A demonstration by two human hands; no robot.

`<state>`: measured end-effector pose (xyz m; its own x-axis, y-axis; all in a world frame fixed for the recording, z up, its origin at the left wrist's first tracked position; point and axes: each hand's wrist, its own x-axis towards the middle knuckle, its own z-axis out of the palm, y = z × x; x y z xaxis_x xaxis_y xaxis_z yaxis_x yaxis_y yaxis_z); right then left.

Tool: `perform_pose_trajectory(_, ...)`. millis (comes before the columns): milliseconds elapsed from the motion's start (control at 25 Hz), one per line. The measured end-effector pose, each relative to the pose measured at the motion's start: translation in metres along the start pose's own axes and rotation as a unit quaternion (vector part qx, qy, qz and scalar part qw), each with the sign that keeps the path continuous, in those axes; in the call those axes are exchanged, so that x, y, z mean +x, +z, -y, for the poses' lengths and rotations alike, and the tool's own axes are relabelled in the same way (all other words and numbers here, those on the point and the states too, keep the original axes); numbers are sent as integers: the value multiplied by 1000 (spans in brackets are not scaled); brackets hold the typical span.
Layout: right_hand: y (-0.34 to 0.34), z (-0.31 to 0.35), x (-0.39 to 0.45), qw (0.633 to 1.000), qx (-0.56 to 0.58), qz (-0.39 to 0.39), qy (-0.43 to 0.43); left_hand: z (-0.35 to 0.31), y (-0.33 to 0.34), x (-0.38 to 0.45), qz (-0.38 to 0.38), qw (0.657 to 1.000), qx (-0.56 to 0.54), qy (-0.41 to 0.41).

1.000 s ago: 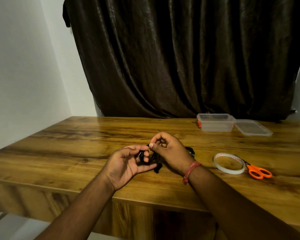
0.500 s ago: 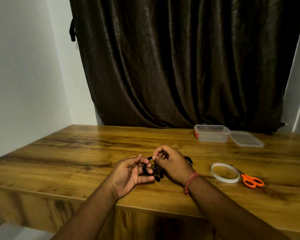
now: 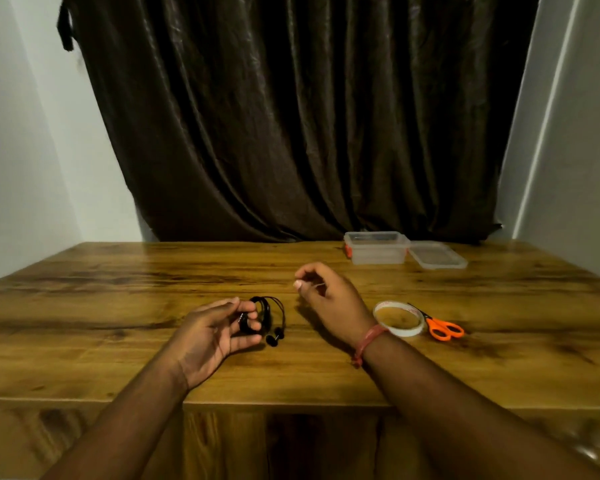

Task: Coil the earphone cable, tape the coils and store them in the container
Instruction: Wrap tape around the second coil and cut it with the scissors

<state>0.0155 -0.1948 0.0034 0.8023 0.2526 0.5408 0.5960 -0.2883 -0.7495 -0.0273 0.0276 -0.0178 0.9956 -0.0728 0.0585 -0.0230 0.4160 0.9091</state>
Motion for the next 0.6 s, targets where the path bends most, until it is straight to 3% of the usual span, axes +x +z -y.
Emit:
perform_pose_trajectory(160,-74,-16,-22,983,-173,-41,-40,3,2,4,-14,999,15,24)
perform_pose_trajectory(280,-123,-29,-38,927,-373,26,11,7,4,5,-26,998,45,46)
perform_pose_trajectory(360,-134,-37,-48,893,-441,82,27,8,5,4,-27,995,70,61)
perform_pose_trajectory(480,-123,-43,-50,882,-454,125,17,13,14,6,-51,990,111,71)
perform_pose_trajectory(600,-106,-41,-31,917,-392,71,18,22,28,18,-95,983,134,77)
